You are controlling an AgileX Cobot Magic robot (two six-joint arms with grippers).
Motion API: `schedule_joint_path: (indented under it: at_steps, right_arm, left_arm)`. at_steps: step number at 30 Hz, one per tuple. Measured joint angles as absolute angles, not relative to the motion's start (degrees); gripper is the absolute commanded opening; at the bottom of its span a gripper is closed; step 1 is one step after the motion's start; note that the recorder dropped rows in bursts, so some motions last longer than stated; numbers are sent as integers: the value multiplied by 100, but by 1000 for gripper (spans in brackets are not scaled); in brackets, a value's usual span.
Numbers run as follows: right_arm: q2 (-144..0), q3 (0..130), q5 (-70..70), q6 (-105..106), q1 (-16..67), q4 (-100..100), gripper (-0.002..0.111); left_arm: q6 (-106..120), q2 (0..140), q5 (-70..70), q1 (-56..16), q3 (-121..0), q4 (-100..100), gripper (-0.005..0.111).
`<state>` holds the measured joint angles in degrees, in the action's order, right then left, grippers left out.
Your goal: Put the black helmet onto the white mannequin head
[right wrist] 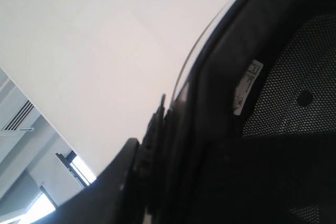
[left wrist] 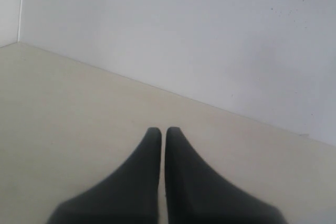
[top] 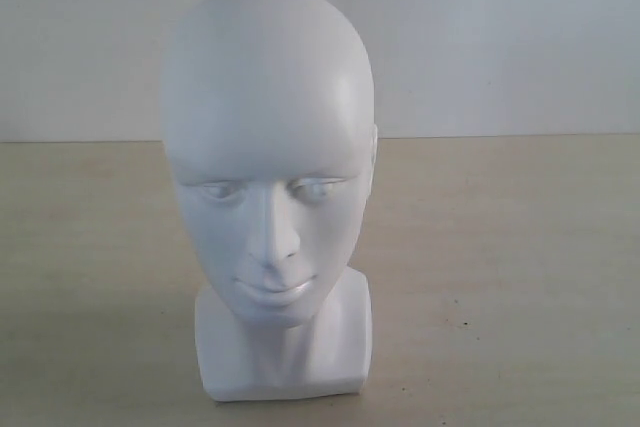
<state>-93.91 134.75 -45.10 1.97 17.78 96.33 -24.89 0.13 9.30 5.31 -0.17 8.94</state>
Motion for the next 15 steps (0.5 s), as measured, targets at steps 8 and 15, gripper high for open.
schedule_joint_path:
  at_steps: [8, 15]
  right_arm:
    - [-9495, 13475, -4904, -765, 1778, 9653, 0]
    - [-9915, 13475, -5572, -1234, 1405, 9505, 0]
  left_arm:
    - [-2489, 13, 930, 531, -17, 894, 4]
    - [-2489, 13, 930, 531, -17, 894, 4]
